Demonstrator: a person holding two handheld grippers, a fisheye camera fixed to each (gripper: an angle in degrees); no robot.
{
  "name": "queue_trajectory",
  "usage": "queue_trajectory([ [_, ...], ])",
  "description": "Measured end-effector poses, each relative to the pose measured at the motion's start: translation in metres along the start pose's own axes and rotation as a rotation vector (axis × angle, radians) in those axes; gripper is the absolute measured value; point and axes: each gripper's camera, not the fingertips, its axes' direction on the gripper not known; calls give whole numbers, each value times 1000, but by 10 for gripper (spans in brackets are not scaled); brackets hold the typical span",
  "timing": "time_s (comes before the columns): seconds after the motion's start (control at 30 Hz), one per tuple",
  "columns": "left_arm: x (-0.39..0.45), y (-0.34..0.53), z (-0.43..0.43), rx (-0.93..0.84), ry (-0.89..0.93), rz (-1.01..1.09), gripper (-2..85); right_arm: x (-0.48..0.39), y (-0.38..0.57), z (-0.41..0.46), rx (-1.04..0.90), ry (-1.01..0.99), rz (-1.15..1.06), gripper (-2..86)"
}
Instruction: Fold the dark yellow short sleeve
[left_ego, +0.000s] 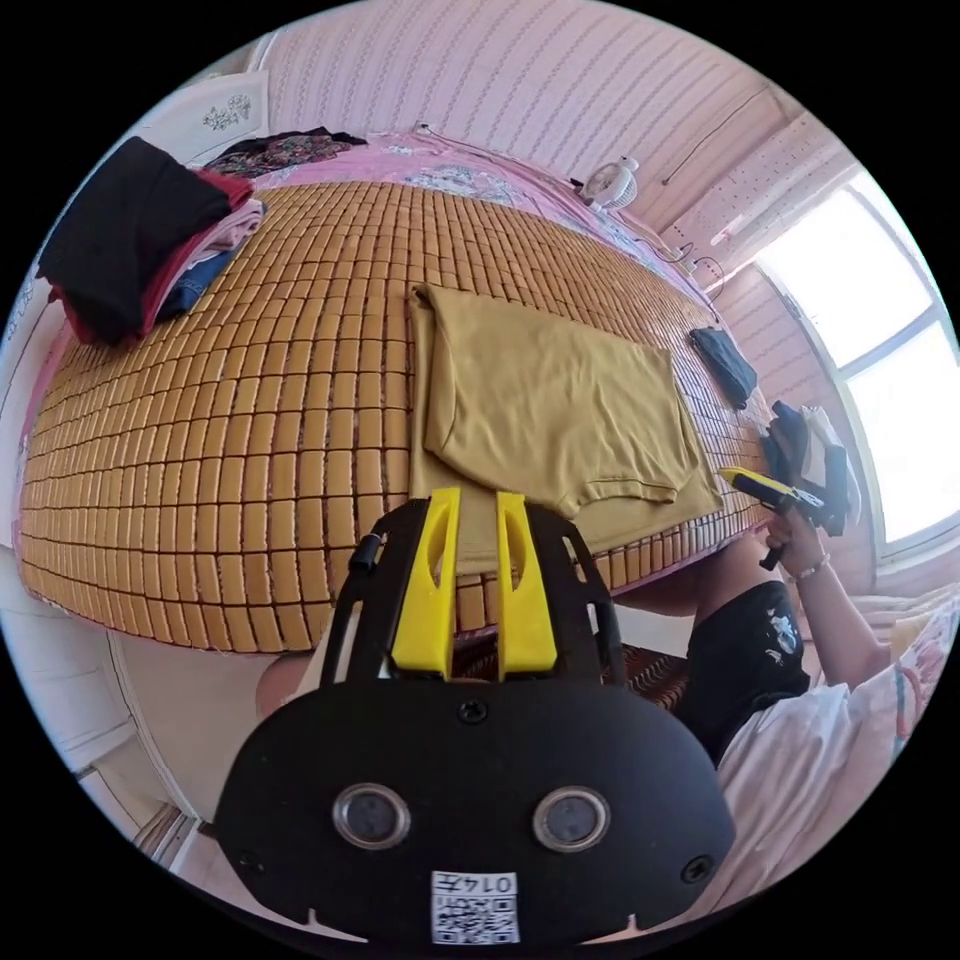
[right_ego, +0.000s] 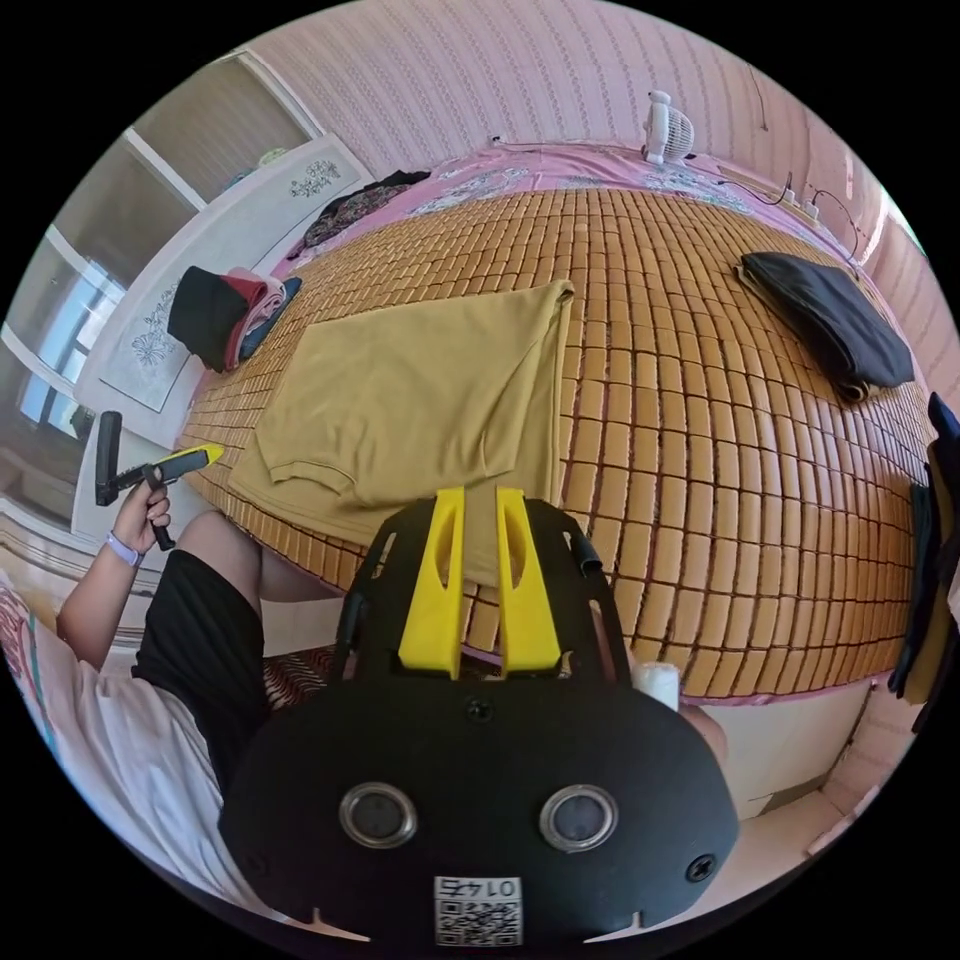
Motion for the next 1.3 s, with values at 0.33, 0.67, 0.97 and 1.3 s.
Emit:
queue_trajectory([
  [0.33,-2,-39,67,-85,-130,-49,67,-5,-18,38,-25,81,66,42],
  [0.67,9,-35,49,-92,-72,44,-8,-3,-28,11,-37,-30,43,9],
  [0.97,-17,-21,103,-213,-43,9,26,-8,-34,44,-142,67,33,35],
  [1.3,44,-4,81,-39,54,289,45,-75,-65,40,-89,91,-340,15],
])
